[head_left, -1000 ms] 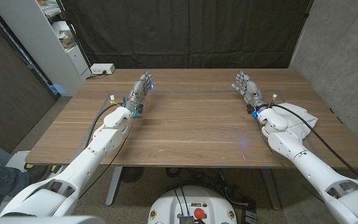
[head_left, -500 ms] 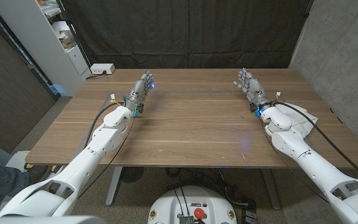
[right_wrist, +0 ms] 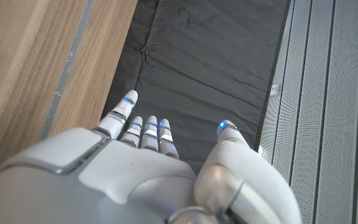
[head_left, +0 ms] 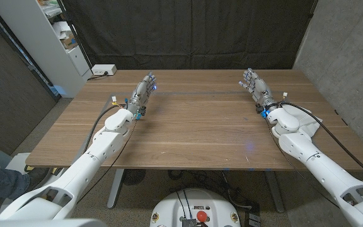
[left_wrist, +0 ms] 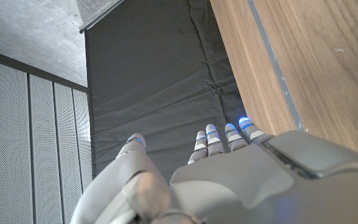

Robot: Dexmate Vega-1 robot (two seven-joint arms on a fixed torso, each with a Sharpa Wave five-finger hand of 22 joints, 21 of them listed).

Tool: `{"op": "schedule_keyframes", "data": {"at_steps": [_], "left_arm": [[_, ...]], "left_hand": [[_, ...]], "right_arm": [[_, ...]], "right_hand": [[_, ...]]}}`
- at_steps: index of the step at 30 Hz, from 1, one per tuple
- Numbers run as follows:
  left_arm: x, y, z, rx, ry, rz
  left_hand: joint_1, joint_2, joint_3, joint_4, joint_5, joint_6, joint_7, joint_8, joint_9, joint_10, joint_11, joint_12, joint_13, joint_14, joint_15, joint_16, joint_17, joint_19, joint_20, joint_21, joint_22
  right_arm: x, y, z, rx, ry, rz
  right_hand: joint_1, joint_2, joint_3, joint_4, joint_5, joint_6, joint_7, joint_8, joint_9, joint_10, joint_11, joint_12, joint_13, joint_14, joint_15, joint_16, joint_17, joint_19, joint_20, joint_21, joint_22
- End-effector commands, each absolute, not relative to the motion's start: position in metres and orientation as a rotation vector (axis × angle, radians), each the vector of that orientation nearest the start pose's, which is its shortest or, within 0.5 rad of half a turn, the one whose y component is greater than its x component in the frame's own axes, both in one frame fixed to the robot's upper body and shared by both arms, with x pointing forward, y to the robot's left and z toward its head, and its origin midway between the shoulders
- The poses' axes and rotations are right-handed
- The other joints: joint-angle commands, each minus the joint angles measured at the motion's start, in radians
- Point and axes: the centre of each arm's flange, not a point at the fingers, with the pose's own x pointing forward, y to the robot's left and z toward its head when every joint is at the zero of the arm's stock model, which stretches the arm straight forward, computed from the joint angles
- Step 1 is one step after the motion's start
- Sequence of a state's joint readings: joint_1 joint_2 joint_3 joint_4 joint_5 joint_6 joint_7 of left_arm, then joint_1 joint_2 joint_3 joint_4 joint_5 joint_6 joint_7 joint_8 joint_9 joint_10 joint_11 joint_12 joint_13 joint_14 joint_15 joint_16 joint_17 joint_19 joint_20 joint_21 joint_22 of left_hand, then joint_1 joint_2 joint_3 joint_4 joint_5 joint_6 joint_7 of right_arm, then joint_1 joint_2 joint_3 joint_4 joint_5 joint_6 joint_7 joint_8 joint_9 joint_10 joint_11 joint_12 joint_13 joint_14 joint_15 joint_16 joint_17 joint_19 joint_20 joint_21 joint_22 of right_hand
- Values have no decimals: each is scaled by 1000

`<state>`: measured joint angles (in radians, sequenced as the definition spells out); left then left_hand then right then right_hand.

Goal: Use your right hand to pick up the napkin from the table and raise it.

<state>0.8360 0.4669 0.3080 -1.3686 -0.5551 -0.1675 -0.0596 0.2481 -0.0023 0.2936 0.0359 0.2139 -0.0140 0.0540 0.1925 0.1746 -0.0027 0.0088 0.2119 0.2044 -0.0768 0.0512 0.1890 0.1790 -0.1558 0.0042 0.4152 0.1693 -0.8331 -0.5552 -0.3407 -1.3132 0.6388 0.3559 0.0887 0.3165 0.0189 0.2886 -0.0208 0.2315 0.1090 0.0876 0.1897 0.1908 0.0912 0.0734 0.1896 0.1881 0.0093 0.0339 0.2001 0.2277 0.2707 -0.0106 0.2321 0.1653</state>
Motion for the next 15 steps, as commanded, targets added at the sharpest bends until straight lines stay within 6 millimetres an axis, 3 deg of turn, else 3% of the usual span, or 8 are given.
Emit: {"op": "schedule_keyframes", "data": {"at_steps": [1,15], "left_arm": [[649,269,-5,21,-578,-249],[651,267,-7,6,-579,-247]], "left_hand": [[9,6,3,-7,-3,6,4,1,4,0,9,5,2,-6,-2,3,3,-5,5,-6,2],[12,8,3,-10,-6,10,6,1,4,1,6,5,0,-5,-3,3,3,-2,4,-12,2]], "right_arm": [[633,-318,6,-48,-709,224],[622,-328,7,-63,-732,216]], "right_hand": [[5,-1,1,-3,-6,5,4,8,1,4,6,9,3,2,2,6,-1,6,1,-1,3],[4,0,-1,-4,-8,3,12,8,1,6,11,9,3,3,8,6,-3,9,3,-6,3]]}}
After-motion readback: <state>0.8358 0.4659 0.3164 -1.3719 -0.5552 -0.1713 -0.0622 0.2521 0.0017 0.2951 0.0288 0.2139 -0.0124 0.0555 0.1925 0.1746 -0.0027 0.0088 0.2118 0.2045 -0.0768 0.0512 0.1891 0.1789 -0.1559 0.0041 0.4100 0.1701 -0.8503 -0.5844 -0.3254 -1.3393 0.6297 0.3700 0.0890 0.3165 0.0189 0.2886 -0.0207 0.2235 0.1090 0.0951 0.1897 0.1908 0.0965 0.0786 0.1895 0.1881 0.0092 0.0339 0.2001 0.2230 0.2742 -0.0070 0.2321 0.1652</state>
